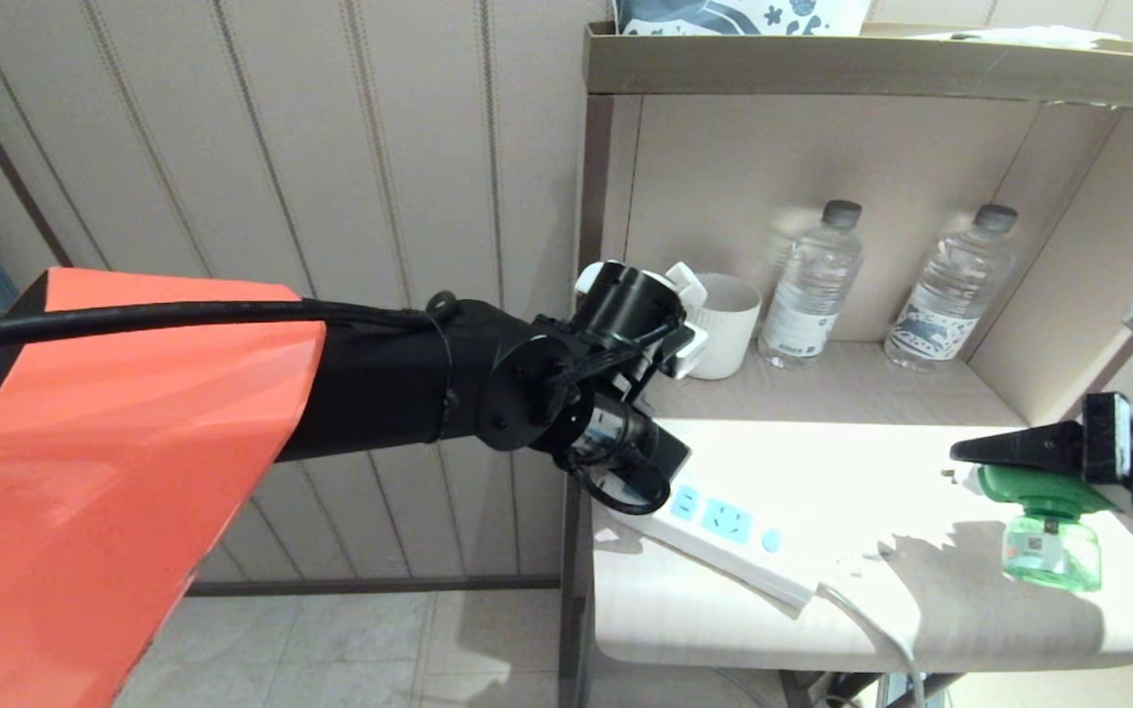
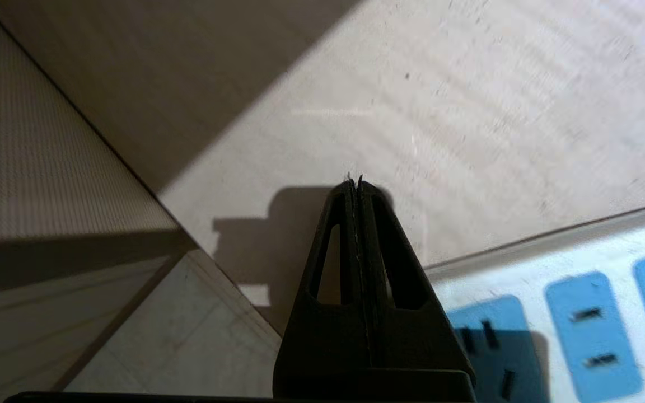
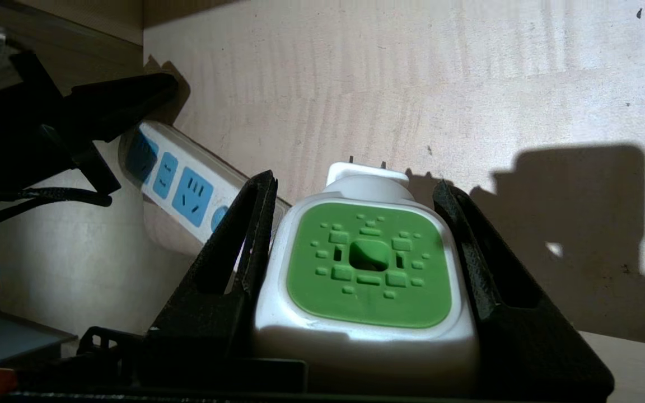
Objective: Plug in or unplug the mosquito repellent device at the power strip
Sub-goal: Insert the plug into the socket
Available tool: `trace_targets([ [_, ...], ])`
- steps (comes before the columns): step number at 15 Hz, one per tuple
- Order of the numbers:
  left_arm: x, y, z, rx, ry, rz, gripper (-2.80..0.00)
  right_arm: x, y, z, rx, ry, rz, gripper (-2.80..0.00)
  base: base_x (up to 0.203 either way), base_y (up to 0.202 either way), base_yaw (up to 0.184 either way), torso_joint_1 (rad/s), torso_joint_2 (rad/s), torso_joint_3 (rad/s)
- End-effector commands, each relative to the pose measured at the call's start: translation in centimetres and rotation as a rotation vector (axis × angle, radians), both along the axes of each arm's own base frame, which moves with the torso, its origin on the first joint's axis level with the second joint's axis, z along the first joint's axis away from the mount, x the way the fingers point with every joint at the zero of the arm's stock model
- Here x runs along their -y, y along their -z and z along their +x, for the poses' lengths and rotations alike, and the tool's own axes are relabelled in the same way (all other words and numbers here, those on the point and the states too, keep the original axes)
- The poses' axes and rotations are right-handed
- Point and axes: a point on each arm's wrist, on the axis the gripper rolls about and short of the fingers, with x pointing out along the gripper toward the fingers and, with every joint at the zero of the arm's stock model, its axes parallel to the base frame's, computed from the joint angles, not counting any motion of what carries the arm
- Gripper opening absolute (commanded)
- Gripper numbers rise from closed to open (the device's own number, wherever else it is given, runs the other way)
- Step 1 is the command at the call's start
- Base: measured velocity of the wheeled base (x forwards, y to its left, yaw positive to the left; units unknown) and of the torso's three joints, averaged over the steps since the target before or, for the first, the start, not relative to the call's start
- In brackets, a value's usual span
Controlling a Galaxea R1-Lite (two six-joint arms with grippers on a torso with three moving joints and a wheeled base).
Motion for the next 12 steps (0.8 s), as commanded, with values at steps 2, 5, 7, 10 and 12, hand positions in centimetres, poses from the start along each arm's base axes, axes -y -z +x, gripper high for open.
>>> trace_targets([
  [2,-0.5,-0.3,-0.6,-0.005,0.002,0.008,-2.8,0.0,0.7,0.5,-0.007,-0.003,0.008,-2.8,0.0,0.0,0.0,0.0,0.0,0.0],
  [5,-0.6,-0.6,-0.6,0.001,0.002,0.001,-2.8,0.0,1.0,0.8,-0.011,-0.018,0.021,-2.8,0.0,0.0,0.0,0.0,0.0,0.0],
  [7,-0.6,-0.6,-0.5,0.003,-0.003,-0.004,-2.8,0.0,1.2,0.8,-0.017,-0.019,0.021,-2.8,0.0,0.0,0.0,0.0,0.0,0.0],
  [10,-0.4,-1.7,-0.4,0.019,-0.013,-0.05,-2.8,0.0,1.2,0.9,-0.016,-0.021,0.021,-2.8,0.0,0.0,0.0,0.0,0.0,0.0],
  [12,-0.2,-3.8,-0.2,0.038,-0.049,-0.141,-2.8,-0.1,1.2,0.9,-0.016,-0.024,0.021,-2.8,0.0,0.0,0.0,0.0,0.0,0.0],
])
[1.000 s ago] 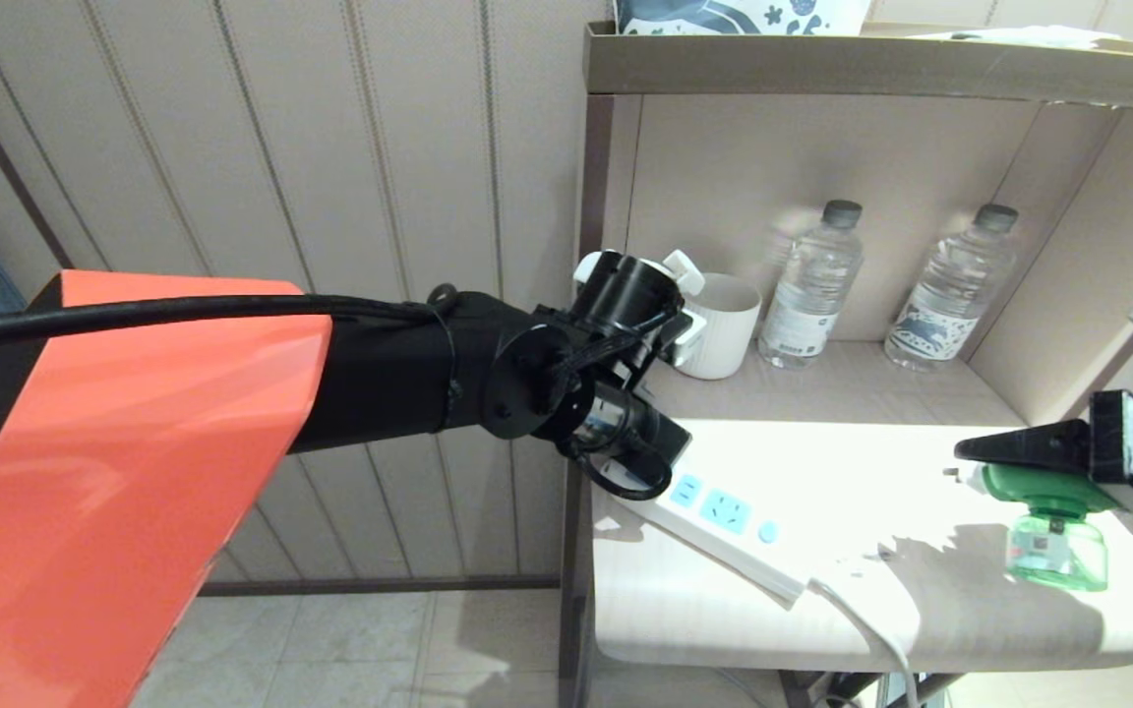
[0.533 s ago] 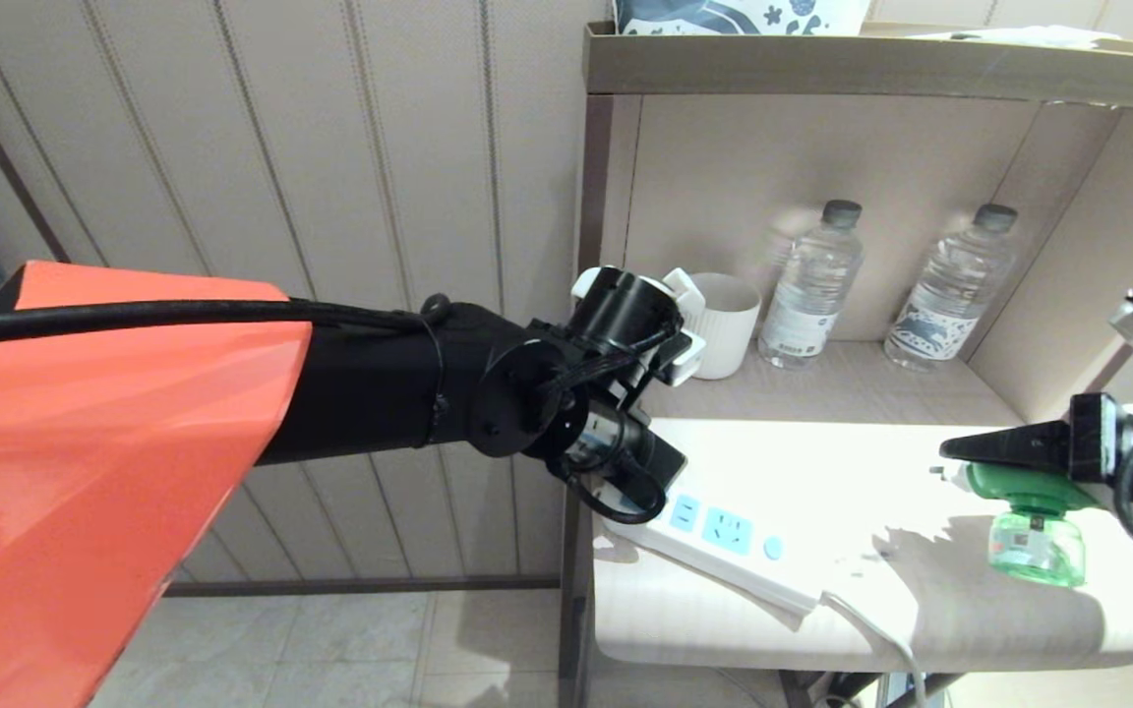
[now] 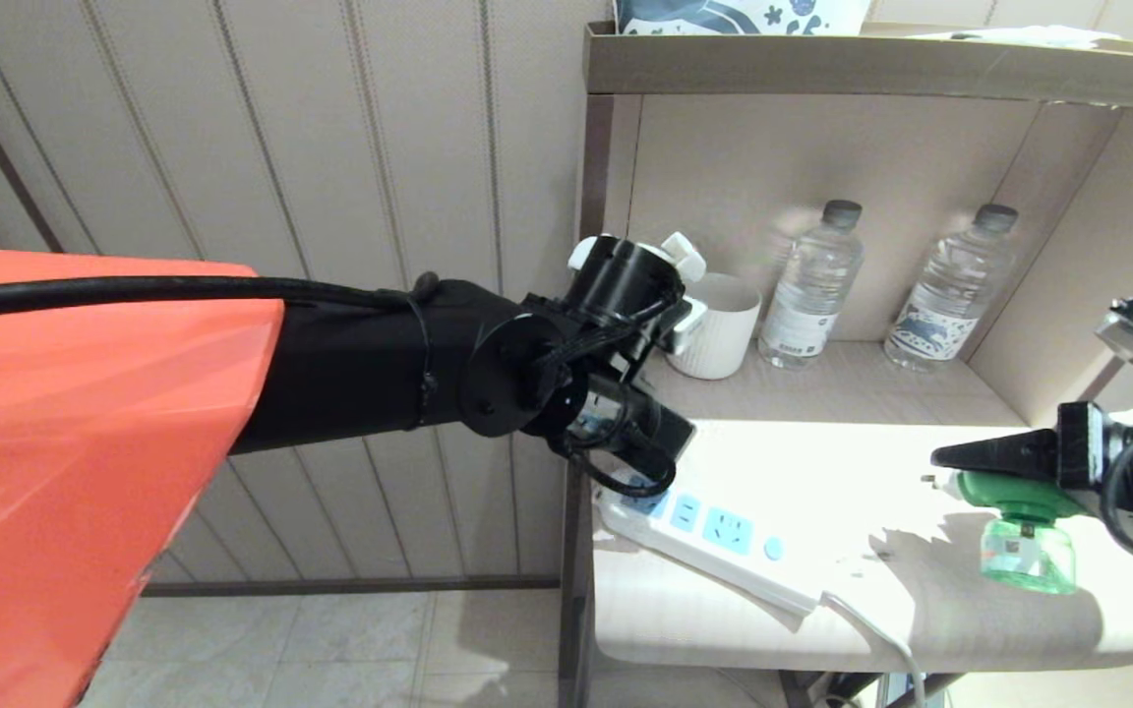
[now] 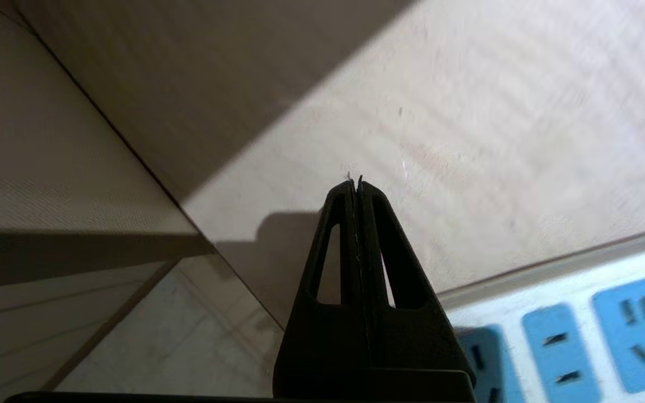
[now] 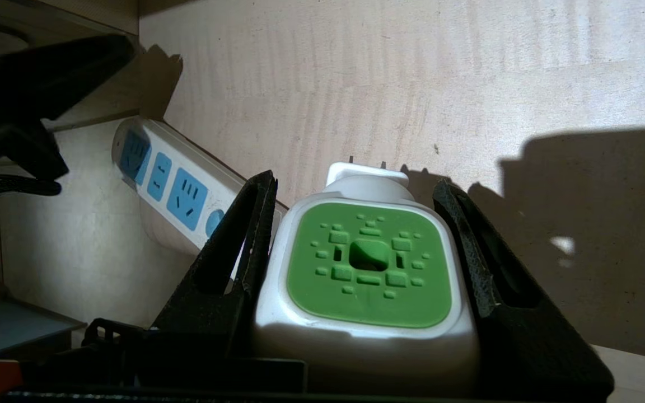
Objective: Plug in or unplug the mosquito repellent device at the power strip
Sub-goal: Insert the plug into the socket
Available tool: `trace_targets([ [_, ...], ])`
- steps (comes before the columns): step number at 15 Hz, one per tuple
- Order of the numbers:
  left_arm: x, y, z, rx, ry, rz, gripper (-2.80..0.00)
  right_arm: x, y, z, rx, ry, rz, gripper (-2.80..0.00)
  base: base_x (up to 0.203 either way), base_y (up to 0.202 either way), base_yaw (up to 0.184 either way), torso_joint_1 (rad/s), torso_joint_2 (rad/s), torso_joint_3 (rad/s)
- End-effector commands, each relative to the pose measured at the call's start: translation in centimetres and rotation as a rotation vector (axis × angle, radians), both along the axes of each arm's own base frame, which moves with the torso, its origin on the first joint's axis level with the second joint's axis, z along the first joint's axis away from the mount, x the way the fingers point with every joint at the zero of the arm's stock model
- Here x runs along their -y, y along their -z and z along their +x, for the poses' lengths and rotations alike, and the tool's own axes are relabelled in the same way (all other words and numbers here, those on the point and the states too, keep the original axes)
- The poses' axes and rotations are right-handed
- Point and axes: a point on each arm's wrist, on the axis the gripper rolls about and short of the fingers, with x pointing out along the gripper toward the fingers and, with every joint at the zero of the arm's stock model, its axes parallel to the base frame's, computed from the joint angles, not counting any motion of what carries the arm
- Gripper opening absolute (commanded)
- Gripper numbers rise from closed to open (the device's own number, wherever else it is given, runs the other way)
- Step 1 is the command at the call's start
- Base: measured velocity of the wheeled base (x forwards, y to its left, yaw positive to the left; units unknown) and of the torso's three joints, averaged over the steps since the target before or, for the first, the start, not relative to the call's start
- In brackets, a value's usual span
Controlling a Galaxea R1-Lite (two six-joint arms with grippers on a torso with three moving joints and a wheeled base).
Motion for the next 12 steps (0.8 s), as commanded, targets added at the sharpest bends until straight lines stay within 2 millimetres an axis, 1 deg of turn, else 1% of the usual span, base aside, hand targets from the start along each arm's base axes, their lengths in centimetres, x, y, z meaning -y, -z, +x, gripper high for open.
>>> trace_targets([
  [1,-0.1,-2.4,-0.1,0.035,-0.034,-0.091,-2.8,-0.1,0.1,0.0,-0.005,-0.004,0.003,-2.8,0.0,0.0,0.0,0.0,0.0,0.0],
  [3,-0.6,-3.8,-0.7,0.06,-0.043,-0.123,-2.8,0.0,0.1,0.0,-0.007,-0.002,0.003,-2.8,0.0,0.0,0.0,0.0,0.0,0.0],
  [4,-0.9,-4.5,-1.3,0.065,-0.037,-0.131,-2.8,0.0,0.2,0.1,-0.009,-0.004,0.003,-2.8,0.0,0.0,0.0,0.0,0.0,0.0],
  [6,-1.5,-4.8,-3.3,0.049,-0.008,-0.11,-2.8,0.0,0.3,0.0,-0.013,-0.005,0.004,-2.8,0.0,0.0,0.0,0.0,0.0,0.0],
  [8,-2.1,-3.9,-6.2,0.012,0.047,-0.052,-2.8,0.0,0.3,0.0,-0.015,-0.007,0.007,-2.8,0.0,0.0,0.0,0.0,0.0,0.0],
  [11,-2.8,-0.9,-11.4,-0.053,0.168,0.078,-2.8,0.0,0.4,0.0,-0.017,-0.013,0.017,-2.8,0.0,0.0,0.0,0.0,0.0,0.0],
  [12,-2.6,-0.4,-13.5,-0.059,0.224,0.098,-2.8,0.0,0.4,-0.1,-0.018,-0.013,0.017,-2.8,0.0,0.0,0.0,0.0,0.0,0.0],
])
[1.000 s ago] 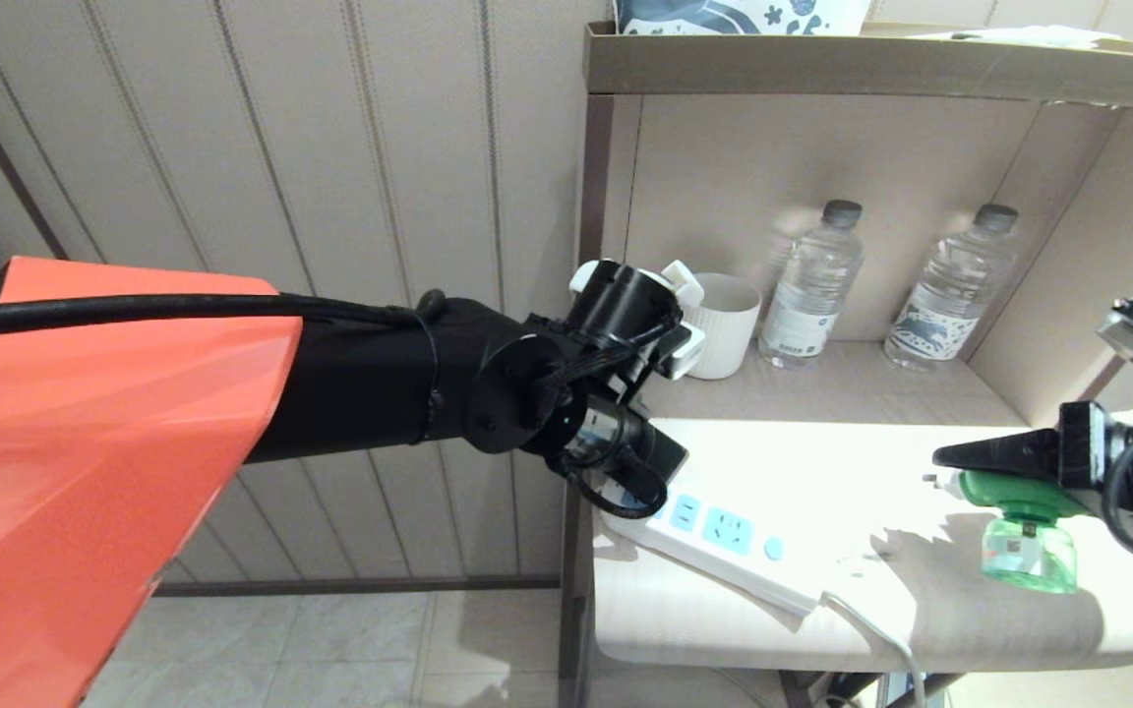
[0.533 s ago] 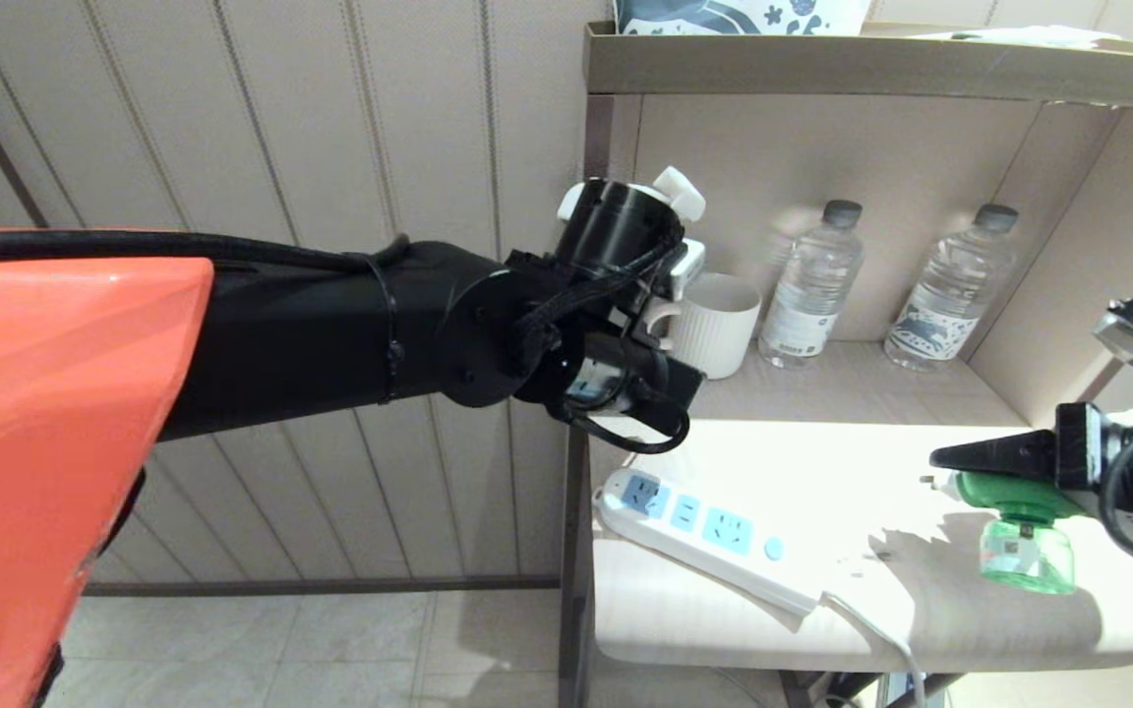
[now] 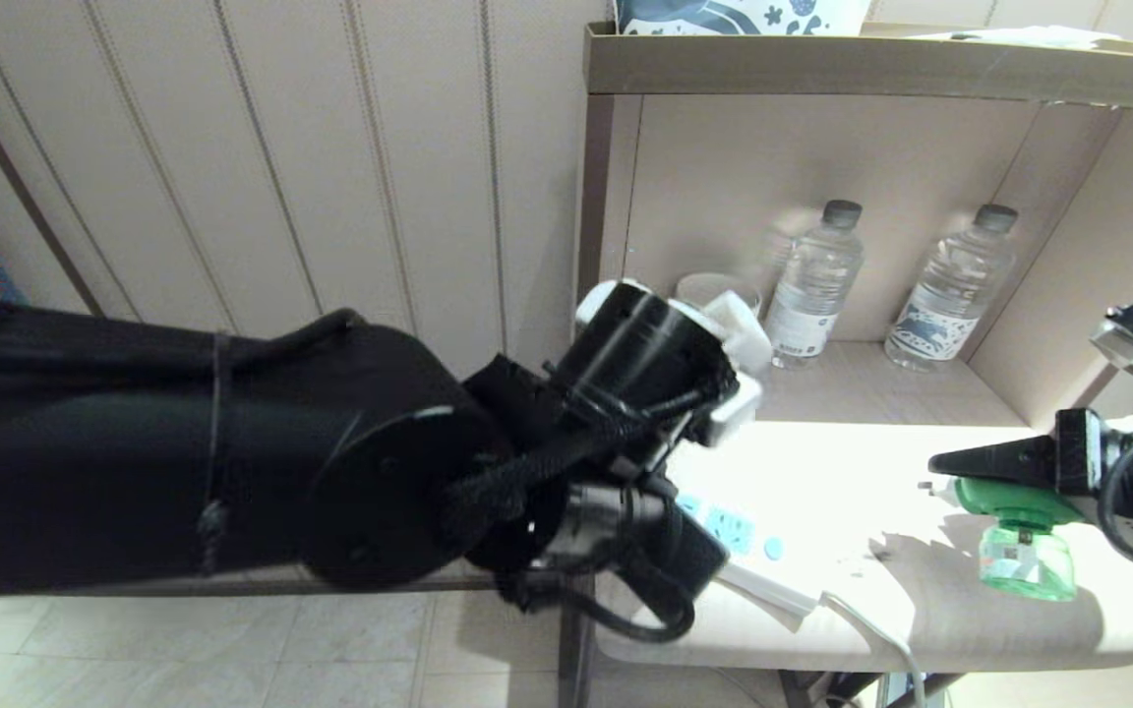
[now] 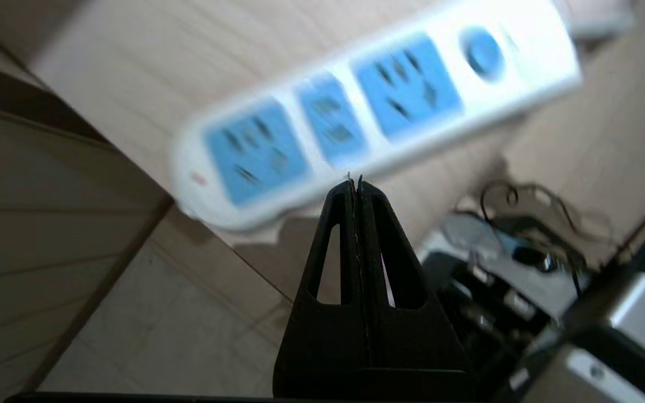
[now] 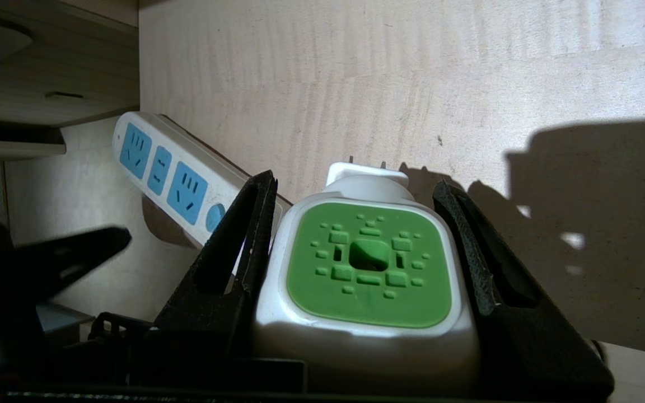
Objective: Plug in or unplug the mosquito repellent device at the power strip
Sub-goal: Insert the plug into the socket
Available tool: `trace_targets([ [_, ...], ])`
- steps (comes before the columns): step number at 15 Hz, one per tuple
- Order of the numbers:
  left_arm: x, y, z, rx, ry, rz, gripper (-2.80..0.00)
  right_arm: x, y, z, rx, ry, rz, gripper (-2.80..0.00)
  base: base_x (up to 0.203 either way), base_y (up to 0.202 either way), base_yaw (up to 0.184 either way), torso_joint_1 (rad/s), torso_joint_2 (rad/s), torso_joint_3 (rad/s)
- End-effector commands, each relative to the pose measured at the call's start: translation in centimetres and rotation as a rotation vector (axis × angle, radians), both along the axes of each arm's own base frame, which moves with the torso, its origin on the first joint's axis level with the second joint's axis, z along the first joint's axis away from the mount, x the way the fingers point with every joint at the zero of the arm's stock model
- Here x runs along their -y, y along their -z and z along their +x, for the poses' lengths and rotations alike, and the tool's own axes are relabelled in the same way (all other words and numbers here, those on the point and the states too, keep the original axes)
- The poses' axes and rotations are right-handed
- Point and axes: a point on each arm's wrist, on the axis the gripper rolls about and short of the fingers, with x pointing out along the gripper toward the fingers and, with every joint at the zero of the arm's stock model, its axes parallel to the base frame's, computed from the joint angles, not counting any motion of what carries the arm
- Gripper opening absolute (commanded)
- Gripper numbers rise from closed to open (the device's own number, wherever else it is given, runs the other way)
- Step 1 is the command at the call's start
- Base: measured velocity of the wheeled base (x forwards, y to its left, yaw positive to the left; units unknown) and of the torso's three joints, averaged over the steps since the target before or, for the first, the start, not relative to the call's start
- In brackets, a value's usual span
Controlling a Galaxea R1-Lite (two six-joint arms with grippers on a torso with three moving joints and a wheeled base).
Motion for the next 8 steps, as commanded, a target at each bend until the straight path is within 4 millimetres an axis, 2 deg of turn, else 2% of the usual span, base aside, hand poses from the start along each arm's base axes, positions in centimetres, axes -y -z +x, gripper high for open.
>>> trace_targets([
  [1,-0.2,0.2,-4.7,-0.01,0.117,0.026,-2.8,0.0,0.2,-0.1,-0.008,-0.001,0.004,-2.8,0.0,0.0,0.0,0.0,0.0,0.0],
  [3,0.9,1.7,-6.5,-0.025,0.176,0.071,-2.8,0.0,0.3,-0.2,-0.013,0.0,0.005,-2.8,0.0,0.0,0.0,0.0,0.0,0.0],
  [5,2.7,4.1,-7.0,-0.036,0.196,0.127,-2.8,0.2,0.3,-0.2,-0.01,0.011,0.005,-2.8,0.0,0.0,0.0,0.0,0.0,0.0],
  [8,5.2,6.5,-7.1,-0.022,0.199,0.162,-2.8,0.3,0.2,-0.2,-0.007,0.014,0.004,-2.8,0.0,0.0,0.0,0.0,0.0,0.0],
])
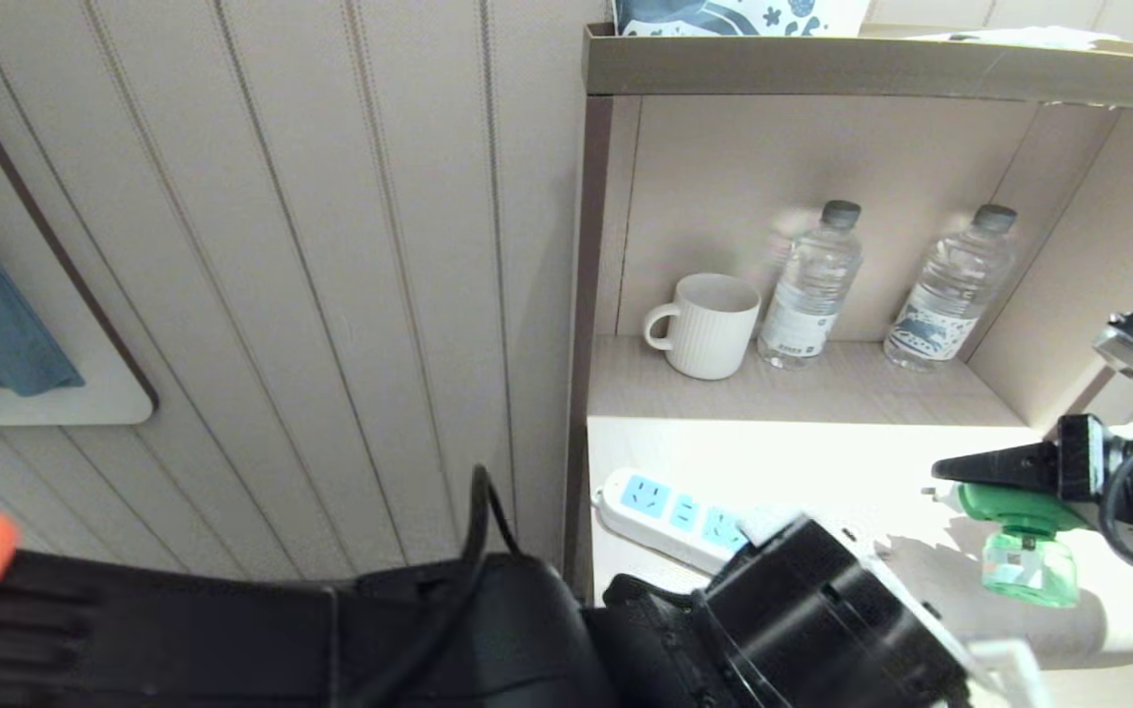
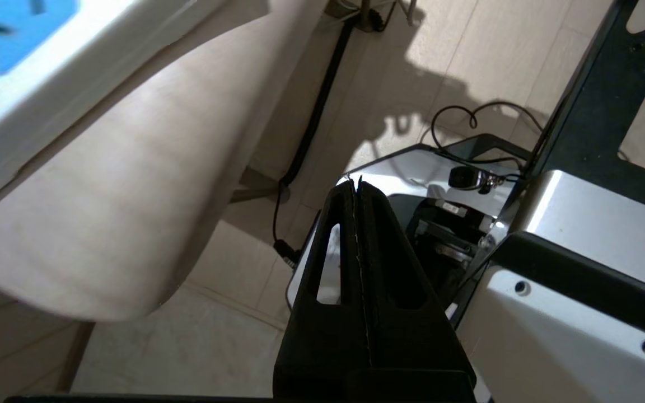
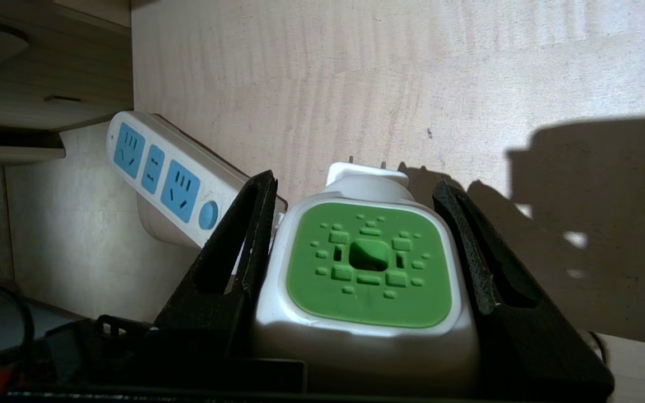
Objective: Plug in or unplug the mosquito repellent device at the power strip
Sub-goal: Insert the plug into the socket
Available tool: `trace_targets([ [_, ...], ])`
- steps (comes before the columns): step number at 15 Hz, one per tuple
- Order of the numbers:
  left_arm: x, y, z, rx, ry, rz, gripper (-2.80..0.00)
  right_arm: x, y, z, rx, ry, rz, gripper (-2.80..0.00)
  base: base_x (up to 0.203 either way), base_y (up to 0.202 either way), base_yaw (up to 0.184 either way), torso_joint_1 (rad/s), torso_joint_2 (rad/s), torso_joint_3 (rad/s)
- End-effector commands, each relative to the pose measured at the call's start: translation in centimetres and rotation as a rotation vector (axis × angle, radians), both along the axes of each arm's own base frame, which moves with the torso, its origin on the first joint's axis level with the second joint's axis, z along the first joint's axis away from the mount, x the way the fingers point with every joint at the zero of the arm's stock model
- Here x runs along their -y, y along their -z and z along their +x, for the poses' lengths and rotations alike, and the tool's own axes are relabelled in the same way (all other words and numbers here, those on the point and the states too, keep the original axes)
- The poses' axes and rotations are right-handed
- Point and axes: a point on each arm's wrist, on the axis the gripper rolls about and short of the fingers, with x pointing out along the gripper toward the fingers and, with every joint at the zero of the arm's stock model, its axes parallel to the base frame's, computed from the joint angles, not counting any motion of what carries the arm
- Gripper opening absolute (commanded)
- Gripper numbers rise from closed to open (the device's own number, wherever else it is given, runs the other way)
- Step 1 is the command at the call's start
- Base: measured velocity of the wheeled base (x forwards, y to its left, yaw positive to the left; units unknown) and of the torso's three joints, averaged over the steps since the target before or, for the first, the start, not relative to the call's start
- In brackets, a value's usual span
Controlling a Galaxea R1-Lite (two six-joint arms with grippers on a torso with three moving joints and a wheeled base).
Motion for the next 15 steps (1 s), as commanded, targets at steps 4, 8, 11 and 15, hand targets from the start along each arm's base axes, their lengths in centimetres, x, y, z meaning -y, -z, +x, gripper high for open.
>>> trace_targets([
  [4,3.4,1.4,0.6,0.014,-0.001,-0.013,-2.8,0.3,0.0,0.0,0.0,0.014,0.003,-2.8,0.0,0.0,0.0,0.0,0.0,0.0],
  [8,4.3,0.3,1.4,0.03,-0.013,-0.063,-2.8,0.5,0.3,0.0,-0.01,0.006,0.019,-2.8,0.0,0.0,0.0,0.0,0.0,0.0],
  [11,5.0,0.7,3.2,0.036,-0.049,-0.076,-2.8,0.5,0.4,0.1,0.008,0.007,0.018,-2.8,0.0,0.0,0.0,0.0,0.0,0.0],
  [15,5.6,0.9,6.3,0.045,-0.11,-0.102,-2.8,1.1,0.5,0.2,0.01,0.029,0.013,-2.8,0.0,0.0,0.0,0.0,0.0,0.0],
])
